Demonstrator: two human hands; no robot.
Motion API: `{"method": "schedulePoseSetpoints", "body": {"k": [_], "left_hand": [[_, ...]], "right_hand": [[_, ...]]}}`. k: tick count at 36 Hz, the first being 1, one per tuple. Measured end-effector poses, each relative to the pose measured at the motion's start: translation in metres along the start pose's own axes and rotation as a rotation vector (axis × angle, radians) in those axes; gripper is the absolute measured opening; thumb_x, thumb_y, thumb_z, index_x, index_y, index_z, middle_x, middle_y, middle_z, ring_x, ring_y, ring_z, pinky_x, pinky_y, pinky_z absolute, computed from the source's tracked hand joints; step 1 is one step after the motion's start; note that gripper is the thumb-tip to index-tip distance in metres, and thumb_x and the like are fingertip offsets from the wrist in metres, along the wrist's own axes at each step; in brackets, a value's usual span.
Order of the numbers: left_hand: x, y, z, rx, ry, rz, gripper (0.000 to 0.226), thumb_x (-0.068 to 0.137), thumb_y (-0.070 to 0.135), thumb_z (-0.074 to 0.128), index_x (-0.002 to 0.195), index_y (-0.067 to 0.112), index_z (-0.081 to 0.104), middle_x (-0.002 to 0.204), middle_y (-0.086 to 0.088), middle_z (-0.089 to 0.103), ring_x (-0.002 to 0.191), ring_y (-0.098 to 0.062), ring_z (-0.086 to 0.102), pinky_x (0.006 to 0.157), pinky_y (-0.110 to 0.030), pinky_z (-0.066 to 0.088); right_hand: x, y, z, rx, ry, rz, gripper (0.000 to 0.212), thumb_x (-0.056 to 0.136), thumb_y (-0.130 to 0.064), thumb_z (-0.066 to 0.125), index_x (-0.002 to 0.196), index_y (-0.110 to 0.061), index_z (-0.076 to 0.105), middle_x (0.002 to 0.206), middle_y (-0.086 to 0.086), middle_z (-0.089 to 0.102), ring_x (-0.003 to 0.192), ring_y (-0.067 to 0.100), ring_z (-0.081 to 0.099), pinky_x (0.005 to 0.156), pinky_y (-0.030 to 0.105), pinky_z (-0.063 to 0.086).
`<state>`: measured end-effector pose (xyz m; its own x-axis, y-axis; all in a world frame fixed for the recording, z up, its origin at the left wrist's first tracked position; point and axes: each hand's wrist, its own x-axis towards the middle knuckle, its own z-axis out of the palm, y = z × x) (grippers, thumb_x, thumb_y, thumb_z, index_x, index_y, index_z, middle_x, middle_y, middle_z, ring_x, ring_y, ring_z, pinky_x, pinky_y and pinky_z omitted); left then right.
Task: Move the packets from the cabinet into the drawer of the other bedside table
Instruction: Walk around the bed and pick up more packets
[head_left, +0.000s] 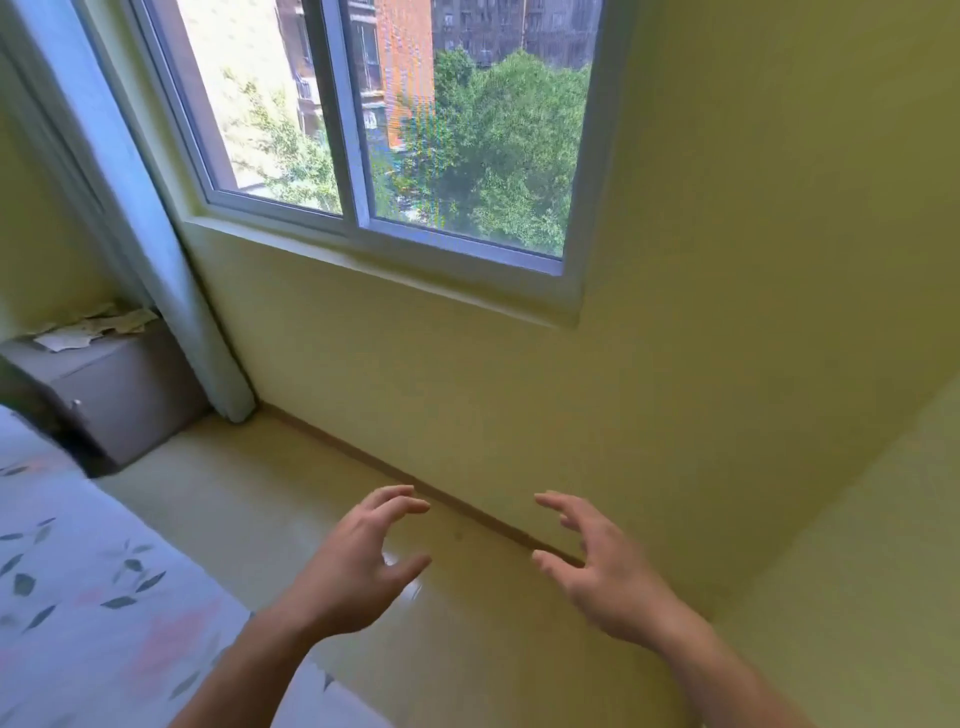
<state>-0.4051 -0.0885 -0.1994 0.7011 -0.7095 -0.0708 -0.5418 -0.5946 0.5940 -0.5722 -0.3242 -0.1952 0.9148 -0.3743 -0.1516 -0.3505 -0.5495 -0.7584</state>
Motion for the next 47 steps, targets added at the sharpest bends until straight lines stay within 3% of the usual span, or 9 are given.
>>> {"method": "schedulePoseSetpoints", "body": {"k": [4,10,14,20,23,30,36,41,47], "left_hand": [[0.053,-0.003,-0.007,0.004,0.053,-0.093,0.047,0.091,0.049,0.066,0.135,0.044,0.051,0.148,0.032,0.031,0.134,0.003,0.038,0.107,-0.021,0.036],[0.086,-0.015,-0.035,-0.023,0.255,-0.255,0.041,0.088,0.045,0.069,0.126,0.044,0.054,0.147,0.030,0.033,0.132,0.001,0.043,0.106,-0.019,0.033],[0.085,-0.035,-0.060,-0.046,0.391,-0.399,0.039,0.088,0.041,0.071,0.125,0.042,0.058,0.147,0.028,0.033,0.132,0.005,0.039,0.106,-0.015,0.028],[0.090,-0.090,-0.097,-0.069,0.502,-0.587,0.038,0.088,0.043,0.070,0.122,0.048,0.054,0.151,0.029,0.031,0.139,-0.002,0.038,0.112,-0.028,0.036],[0.106,-0.128,-0.118,-0.107,0.562,-0.644,0.038,0.088,0.043,0.071,0.122,0.048,0.056,0.150,0.029,0.031,0.135,-0.004,0.043,0.112,-0.032,0.039],[0.157,-0.221,-0.180,-0.136,0.606,-0.700,0.038,0.089,0.043,0.071,0.124,0.046,0.055,0.150,0.029,0.031,0.136,-0.003,0.041,0.113,-0.030,0.036],[0.207,-0.292,-0.262,-0.080,0.593,-0.687,0.037,0.090,0.044,0.069,0.123,0.046,0.054,0.146,0.033,0.026,0.136,0.001,0.039,0.103,-0.016,0.030],[0.255,-0.340,-0.326,-0.039,0.613,-0.673,0.036,0.090,0.044,0.068,0.123,0.046,0.053,0.146,0.032,0.027,0.137,0.001,0.039,0.102,-0.014,0.028],[0.321,-0.397,-0.380,0.009,0.657,-0.664,0.038,0.089,0.044,0.069,0.124,0.045,0.055,0.149,0.032,0.028,0.137,0.002,0.038,0.103,-0.015,0.029]], "right_hand": [[0.078,0.009,-0.030,-0.011,-0.074,-0.036,0.059,0.094,-0.033,0.069,0.147,-0.041,0.042,0.152,-0.024,0.040,0.138,-0.002,0.039,0.121,0.031,0.033],[0.193,-0.020,-0.043,-0.112,-0.252,-0.190,0.062,0.095,-0.033,0.068,0.149,-0.039,0.039,0.150,-0.023,0.039,0.138,-0.004,0.036,0.119,0.024,0.030],[0.260,-0.065,-0.020,-0.152,-0.355,-0.336,0.059,0.096,-0.033,0.067,0.148,-0.041,0.040,0.145,-0.028,0.037,0.135,-0.004,0.039,0.117,0.023,0.032],[0.339,-0.128,0.031,-0.192,-0.481,-0.524,0.060,0.094,-0.040,0.067,0.146,-0.047,0.038,0.149,-0.030,0.036,0.137,-0.006,0.037,0.120,0.028,0.033],[0.381,-0.160,0.058,-0.215,-0.527,-0.599,0.060,0.094,-0.041,0.065,0.147,-0.045,0.038,0.150,-0.030,0.035,0.138,-0.007,0.036,0.119,0.022,0.030],[0.490,-0.231,0.116,-0.205,-0.565,-0.647,0.058,0.093,-0.035,0.067,0.146,-0.042,0.043,0.148,-0.030,0.038,0.135,-0.009,0.039,0.117,0.021,0.033],[0.579,-0.294,0.168,-0.144,-0.570,-0.679,0.057,0.090,-0.041,0.066,0.141,-0.049,0.043,0.144,-0.035,0.039,0.129,-0.013,0.043,0.112,0.018,0.038],[0.646,-0.344,0.199,-0.072,-0.605,-0.687,0.057,0.088,-0.040,0.069,0.139,-0.049,0.045,0.142,-0.034,0.043,0.125,-0.013,0.048,0.102,0.008,0.039],[0.742,-0.393,0.235,-0.058,-0.603,-0.740,0.055,0.090,-0.037,0.067,0.140,-0.047,0.046,0.139,-0.034,0.044,0.125,-0.010,0.048,0.104,0.011,0.040]]}}
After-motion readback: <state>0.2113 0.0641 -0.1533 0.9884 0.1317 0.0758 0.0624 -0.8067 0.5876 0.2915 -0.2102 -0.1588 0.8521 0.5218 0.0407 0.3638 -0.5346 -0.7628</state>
